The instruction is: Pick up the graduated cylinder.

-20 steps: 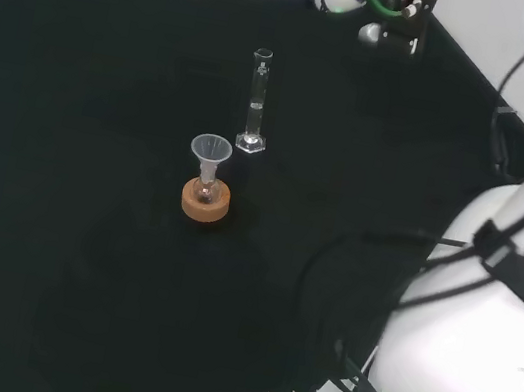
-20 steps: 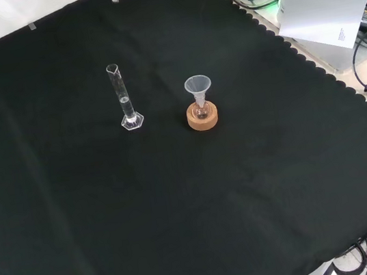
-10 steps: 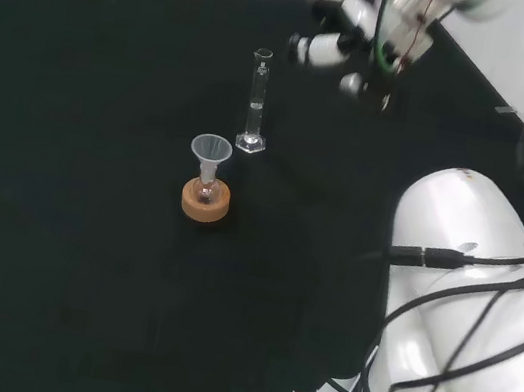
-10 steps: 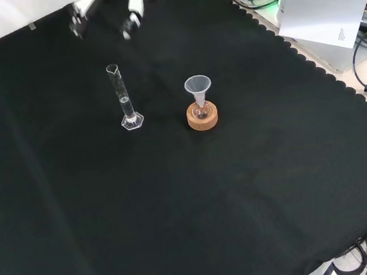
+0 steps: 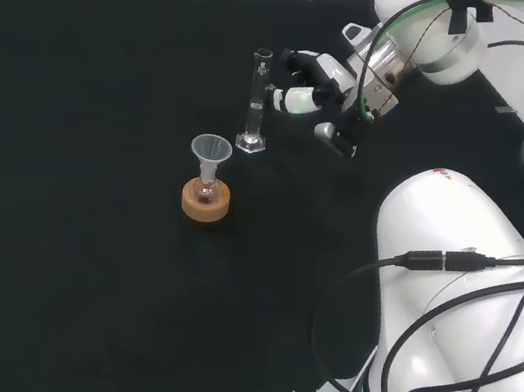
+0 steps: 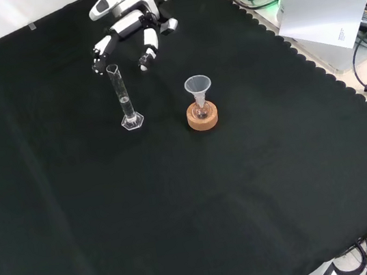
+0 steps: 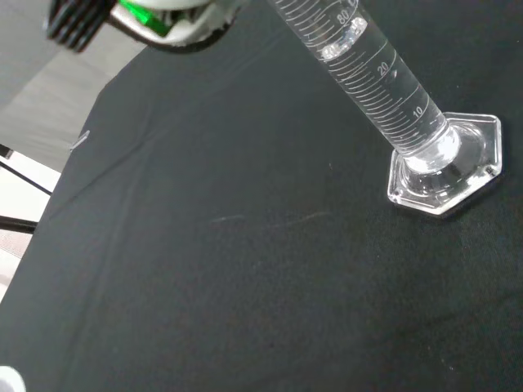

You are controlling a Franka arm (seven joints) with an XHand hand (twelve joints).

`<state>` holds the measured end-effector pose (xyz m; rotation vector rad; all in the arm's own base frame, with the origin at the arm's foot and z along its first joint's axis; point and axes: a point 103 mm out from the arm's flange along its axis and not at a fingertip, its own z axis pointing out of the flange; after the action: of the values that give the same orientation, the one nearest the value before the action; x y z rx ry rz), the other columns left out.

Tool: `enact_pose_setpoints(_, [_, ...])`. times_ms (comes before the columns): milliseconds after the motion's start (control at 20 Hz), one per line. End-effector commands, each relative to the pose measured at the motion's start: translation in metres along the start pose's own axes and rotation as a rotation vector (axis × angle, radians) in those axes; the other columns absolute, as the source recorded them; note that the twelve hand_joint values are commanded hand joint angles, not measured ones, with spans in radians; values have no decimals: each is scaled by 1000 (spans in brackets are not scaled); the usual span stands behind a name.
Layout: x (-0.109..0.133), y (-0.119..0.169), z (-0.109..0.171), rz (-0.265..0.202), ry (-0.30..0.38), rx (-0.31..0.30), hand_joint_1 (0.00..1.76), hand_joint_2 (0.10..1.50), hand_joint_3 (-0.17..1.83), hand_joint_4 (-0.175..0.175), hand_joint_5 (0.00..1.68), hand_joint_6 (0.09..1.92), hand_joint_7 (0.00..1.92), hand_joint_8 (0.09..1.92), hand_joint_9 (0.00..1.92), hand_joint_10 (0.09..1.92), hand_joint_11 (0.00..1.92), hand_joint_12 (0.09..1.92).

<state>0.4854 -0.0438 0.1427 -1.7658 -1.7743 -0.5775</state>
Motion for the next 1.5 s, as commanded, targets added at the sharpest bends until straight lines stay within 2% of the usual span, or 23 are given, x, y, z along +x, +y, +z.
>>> enact_pose_setpoints(50, [0,14,26,-34,43,-7,924,632,587,-39,322,87,223,637,390,613,105,1379])
enact_pose_setpoints(150, [0,16,30,-46,49,-3,946,616,607,-34,328,87,274,645,430,615,127,1382])
enact_pose_setpoints(400, [2,23,42,-72,163,-15,986,588,651,-29,427,87,373,635,509,590,178,1369])
enact_pose_setpoints(500, [-3,24,38,-89,209,-31,1004,583,657,-27,462,87,398,633,530,584,195,1368])
enact_pose_setpoints(650, [-8,25,36,-93,241,-64,1024,575,670,-24,505,87,435,626,560,572,226,1358])
enact_pose_setpoints(850, [-15,28,35,-116,289,-59,1038,569,679,-24,532,87,456,621,579,564,248,1354])
enact_pose_setpoints(1150, [-20,32,34,-149,332,-44,1051,560,694,-24,549,87,478,616,603,554,256,1344])
enact_pose_setpoints(1450, [-18,39,41,-179,343,-25,1061,552,707,-24,557,87,485,605,610,537,240,1329])
enact_pose_setpoints(1500, [-16,40,45,-181,328,-21,1061,552,708,-23,560,87,486,604,611,537,240,1329])
